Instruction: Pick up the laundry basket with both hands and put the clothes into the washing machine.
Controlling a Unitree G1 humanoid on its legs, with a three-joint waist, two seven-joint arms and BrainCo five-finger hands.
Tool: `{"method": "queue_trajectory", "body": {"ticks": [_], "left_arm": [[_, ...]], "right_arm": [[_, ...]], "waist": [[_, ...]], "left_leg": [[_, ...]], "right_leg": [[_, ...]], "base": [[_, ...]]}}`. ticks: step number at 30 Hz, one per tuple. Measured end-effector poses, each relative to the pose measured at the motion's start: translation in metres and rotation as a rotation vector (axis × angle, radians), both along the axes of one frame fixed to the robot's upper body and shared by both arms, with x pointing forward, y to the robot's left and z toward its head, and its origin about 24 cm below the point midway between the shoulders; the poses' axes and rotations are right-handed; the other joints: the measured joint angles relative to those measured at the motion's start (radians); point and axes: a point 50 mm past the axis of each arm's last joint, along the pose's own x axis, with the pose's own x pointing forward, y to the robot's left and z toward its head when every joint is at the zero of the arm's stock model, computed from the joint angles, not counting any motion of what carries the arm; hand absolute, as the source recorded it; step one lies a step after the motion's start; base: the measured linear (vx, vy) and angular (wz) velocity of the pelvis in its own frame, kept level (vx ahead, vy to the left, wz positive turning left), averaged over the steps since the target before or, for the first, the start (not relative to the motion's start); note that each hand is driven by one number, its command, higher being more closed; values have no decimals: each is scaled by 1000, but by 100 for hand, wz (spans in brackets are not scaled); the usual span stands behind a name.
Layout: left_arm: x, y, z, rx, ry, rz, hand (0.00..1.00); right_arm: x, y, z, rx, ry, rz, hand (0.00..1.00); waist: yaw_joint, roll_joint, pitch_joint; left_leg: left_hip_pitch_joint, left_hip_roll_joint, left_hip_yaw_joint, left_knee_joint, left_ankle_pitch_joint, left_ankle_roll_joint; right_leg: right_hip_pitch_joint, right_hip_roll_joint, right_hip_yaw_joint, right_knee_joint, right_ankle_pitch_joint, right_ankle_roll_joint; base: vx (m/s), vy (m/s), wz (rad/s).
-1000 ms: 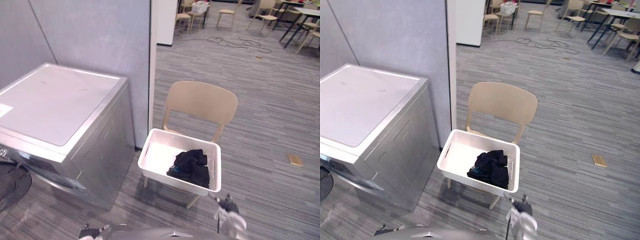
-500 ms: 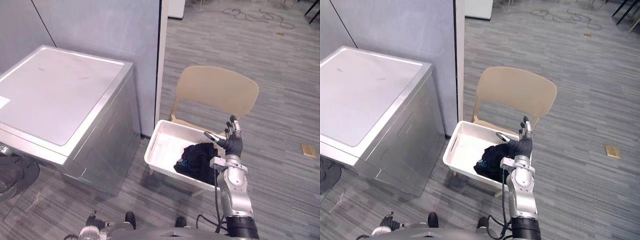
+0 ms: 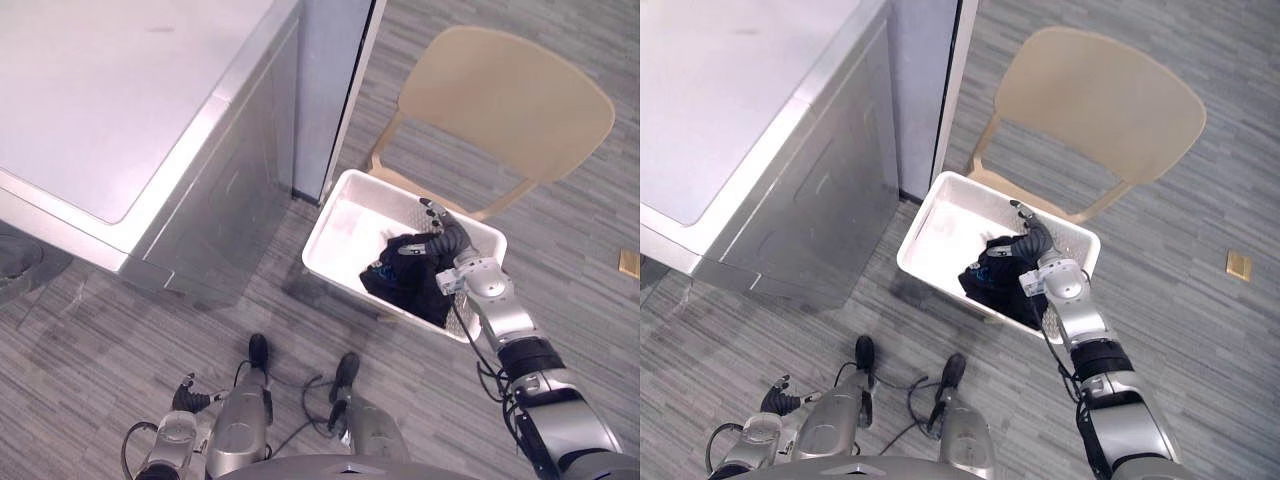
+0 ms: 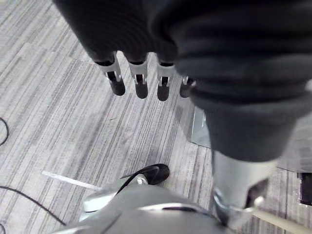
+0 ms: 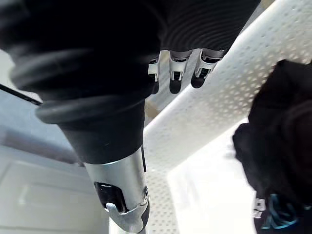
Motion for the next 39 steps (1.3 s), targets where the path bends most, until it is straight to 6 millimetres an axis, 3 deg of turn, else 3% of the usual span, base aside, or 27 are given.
{"method": "queue_trajectory", "body": {"ticks": [4, 6, 7, 10, 13, 18, 23, 30, 35, 39], "left_arm": [[6, -1, 4, -9, -34, 4, 0], [13, -3, 8, -6, -64, -24, 0], [23, -5, 15, -2, -114, -57, 0], [30, -7, 21, 1, -159, -76, 0], [38, -4, 28, 9, -201, -85, 0], [51, -6, 37, -1, -252, -84, 0], [58, -9, 41, -3, -287, -60, 0], [74, -13, 54, -18, -372, -2, 0], [88, -19, 73, -43, -486, 39, 0], [96, -25, 83, -69, -540, 65, 0]], "right_arm": [[1, -18, 4, -42, 19, -44, 0], [-3, -34, 4, -75, 52, -69, 0], [-7, -54, 6, -106, 75, -126, 0], [-11, -71, 10, -156, 94, -178, 0], [-3, -76, 30, -176, 48, -201, 0], [9, -86, 65, -197, -37, -277, 0], [16, -80, 83, -193, -108, -284, 0], [23, -62, 74, -146, -130, -285, 0], [27, -41, 84, -125, -201, -215, 0], [30, -28, 71, -81, -183, -197, 0]], "waist": [[-10, -1, 27], [-13, 1, 41], [-17, 5, 67], [-22, 7, 87], [-37, 12, 129], [-26, 25, 144], [-8, 38, 155], [17, 39, 162], [29, 38, 162], [38, 37, 163]], "left_leg": [[-16, -1, 7, 0, 4, 2], [-23, -1, 6, 1, 6, 4], [-33, -4, -3, 2, 12, 5], [-54, -7, -5, 3, 16, 8], [-70, -10, -1, 12, 20, 13], [-160, -5, 8, 47, 20, 17], [-260, 8, 21, 120, 1, 21], [-368, 30, 3, 190, -11, 20], [-440, 37, -22, 228, -23, 14], [-492, 39, -40, 252, -17, 16]], "right_leg": [[-20, 0, 10, 0, 9, -3], [-29, -1, 10, 2, 10, -3], [-35, -3, 5, 2, 13, -3], [-57, -8, 3, 8, 17, -3], [-72, -14, 11, 13, 26, -3], [-169, -17, 23, 48, 31, -9], [-261, -18, 42, 88, 32, -14], [-351, -18, 28, 149, 16, -26], [-405, -29, -6, 194, -8, -31], [-446, -36, -31, 232, -22, -36]], "base": [[-3, 20, -7], [0, 21, 0], [-1, 16, 8], [-5, 7, 3], [-20, 22, -5], [-40, 2, -7], [-35, -3, -10], [-22, -8, 4], [-14, -2, 14], [11, -10, 14]]}}
